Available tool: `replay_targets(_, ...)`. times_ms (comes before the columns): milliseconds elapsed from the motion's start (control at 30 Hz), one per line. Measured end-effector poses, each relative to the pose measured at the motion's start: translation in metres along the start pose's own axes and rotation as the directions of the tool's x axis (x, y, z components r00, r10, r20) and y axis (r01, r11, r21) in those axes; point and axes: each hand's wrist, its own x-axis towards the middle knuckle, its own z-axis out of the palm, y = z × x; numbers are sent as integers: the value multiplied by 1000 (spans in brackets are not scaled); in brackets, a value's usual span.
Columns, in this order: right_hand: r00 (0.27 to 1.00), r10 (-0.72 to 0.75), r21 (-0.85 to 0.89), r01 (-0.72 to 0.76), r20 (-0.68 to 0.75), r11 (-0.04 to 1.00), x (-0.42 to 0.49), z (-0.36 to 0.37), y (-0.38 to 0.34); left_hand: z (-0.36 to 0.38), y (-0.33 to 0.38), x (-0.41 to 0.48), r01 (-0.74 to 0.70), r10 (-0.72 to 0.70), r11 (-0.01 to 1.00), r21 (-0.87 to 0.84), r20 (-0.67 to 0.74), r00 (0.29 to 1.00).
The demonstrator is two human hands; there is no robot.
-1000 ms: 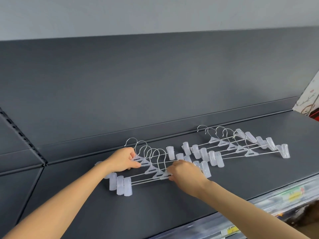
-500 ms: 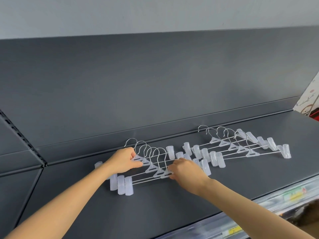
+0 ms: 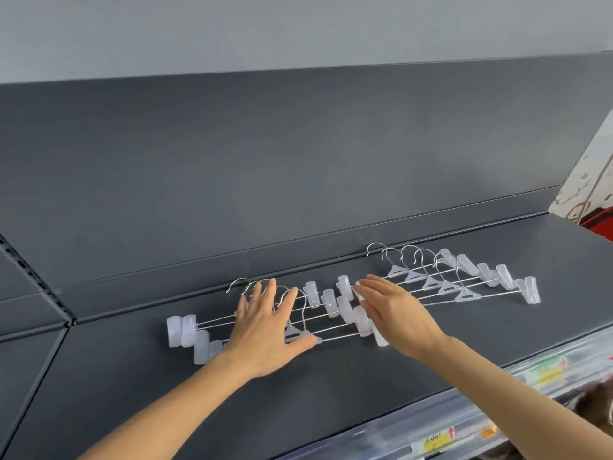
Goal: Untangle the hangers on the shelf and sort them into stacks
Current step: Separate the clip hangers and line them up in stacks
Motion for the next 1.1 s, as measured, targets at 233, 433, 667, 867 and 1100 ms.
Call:
replay_targets(233,987,99,-60,-92,129,994,-23,-19,92,-5,67,19,-154,155,988,23,-48,987)
replay_targets(433,954,-13,-132,54,298,990,-29,-21,145,-4,139,65,-28,27,999,22,61,998)
replay_targets(667,905,-111,-86,160,411,983,-21,-20,172,-5,184,101,75,-92,992,104,164,982)
replay_targets(867,899,-83,-184,177,429,967,-24,-19,190,-5,205,115,50,-67,995,89,207,976)
replay_targets(1100,914,-106,-214,203,391,956,-31,-24,223,1,230,132,-1,-14,997,71,212,977)
